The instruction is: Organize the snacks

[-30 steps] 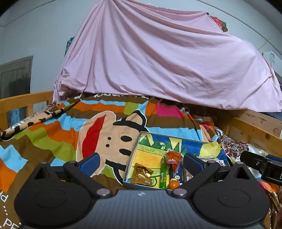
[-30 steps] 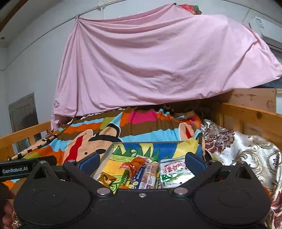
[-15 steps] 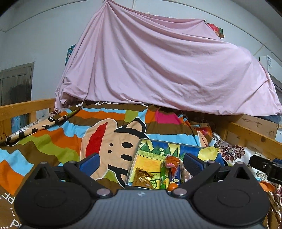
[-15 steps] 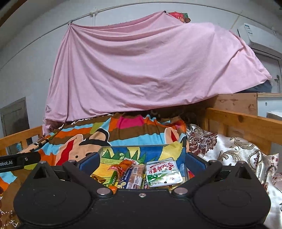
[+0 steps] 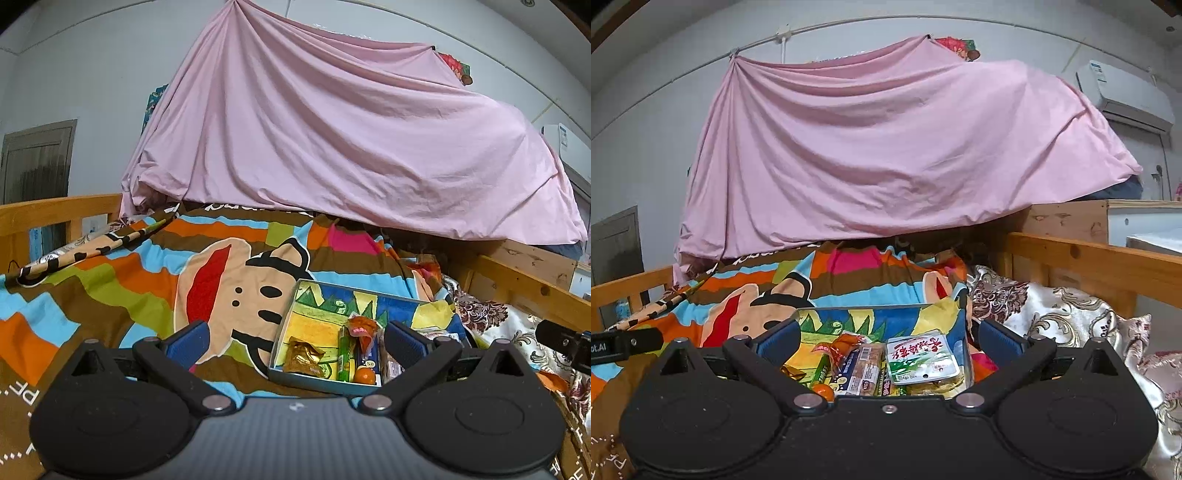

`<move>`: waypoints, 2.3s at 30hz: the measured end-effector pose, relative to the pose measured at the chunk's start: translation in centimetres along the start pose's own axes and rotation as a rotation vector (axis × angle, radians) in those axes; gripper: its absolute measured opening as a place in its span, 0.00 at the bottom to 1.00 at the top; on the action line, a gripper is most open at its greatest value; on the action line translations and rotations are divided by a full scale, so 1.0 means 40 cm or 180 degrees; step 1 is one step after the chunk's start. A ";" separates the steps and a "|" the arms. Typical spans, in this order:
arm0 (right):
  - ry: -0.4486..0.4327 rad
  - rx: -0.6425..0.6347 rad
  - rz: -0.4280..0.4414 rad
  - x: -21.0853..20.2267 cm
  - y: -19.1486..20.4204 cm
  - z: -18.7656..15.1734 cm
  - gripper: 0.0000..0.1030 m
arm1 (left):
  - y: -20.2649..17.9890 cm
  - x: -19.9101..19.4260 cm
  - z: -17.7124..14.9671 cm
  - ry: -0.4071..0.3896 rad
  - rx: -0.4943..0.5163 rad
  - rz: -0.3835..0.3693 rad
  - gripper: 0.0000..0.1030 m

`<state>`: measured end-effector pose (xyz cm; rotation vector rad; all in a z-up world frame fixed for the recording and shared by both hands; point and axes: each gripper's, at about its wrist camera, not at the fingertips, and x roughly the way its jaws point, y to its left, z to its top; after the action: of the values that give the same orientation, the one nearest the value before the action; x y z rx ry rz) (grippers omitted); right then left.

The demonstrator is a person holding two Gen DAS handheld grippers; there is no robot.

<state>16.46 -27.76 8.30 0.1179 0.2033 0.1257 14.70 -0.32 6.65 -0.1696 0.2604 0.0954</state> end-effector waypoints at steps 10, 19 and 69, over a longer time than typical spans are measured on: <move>-0.0055 -0.0027 -0.0058 -0.065 0.008 -0.012 0.99 | 0.007 -0.058 -0.045 -0.0035 0.0132 -0.0037 1.00; 0.0090 -0.0080 -0.0060 -0.114 0.020 -0.046 0.99 | 0.012 -0.097 -0.069 0.0070 0.0142 -0.0097 1.00; 0.0673 -0.0212 -0.0055 -0.123 0.084 -0.172 0.99 | 0.043 -0.093 -0.174 0.0389 0.0248 -0.0178 1.00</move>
<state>9.86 -24.43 3.00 0.0364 0.4105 0.1276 9.18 -0.14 0.75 -0.1052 0.3803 0.0192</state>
